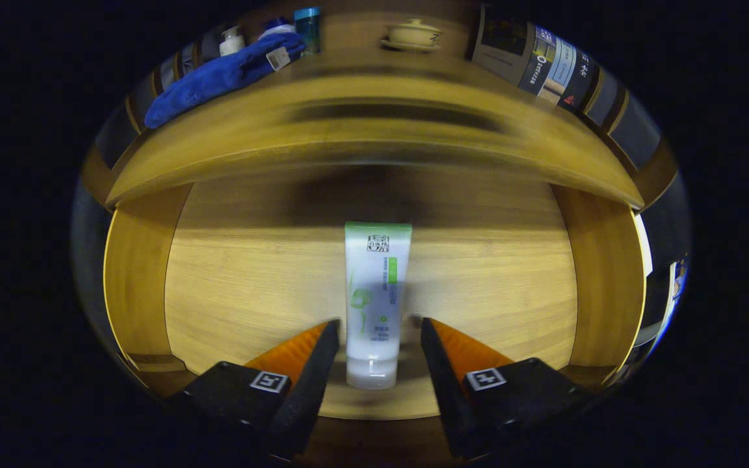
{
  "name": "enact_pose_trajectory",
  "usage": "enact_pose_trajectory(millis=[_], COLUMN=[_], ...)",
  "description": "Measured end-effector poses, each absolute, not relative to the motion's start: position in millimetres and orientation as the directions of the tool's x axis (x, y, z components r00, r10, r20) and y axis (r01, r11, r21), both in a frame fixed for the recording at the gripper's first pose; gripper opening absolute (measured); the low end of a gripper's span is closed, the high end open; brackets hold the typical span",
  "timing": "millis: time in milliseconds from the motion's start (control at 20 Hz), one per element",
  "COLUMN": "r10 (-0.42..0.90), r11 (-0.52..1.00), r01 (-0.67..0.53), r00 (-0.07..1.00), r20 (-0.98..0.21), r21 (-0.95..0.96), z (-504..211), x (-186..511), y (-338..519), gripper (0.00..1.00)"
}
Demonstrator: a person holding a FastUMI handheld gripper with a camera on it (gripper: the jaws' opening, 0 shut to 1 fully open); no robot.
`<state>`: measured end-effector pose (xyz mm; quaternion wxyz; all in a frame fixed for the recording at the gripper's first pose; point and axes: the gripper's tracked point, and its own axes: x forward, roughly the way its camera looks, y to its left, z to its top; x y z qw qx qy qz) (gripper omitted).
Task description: Pull open the drawer, take out the items inside it, and place them on the countertop above the cabinet.
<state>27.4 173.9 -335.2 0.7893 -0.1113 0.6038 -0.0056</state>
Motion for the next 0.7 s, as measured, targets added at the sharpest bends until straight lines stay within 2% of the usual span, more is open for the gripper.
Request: enact_pose_trajectory(millis=[150,250,400,700], r10=[-0.138,-0.142,-0.139,-0.131], r11=[0.976,0.975,0.977,0.98], r01=[-0.131,-0.134,-0.121,-0.096], r00=[0.252,0.238,0.258,0.331], r20=[-0.958,-0.961,-0.956,-0.934], r21=[-0.175,-0.178,-0.175,-0.172], z=[-338.9,-336.8,-326.9,-295.0], x=[22.9,17.6,16.0,5.3], y=[177.3,175.3,176.7,179.4], gripper=[0.62,0.55,0.49,0.49])
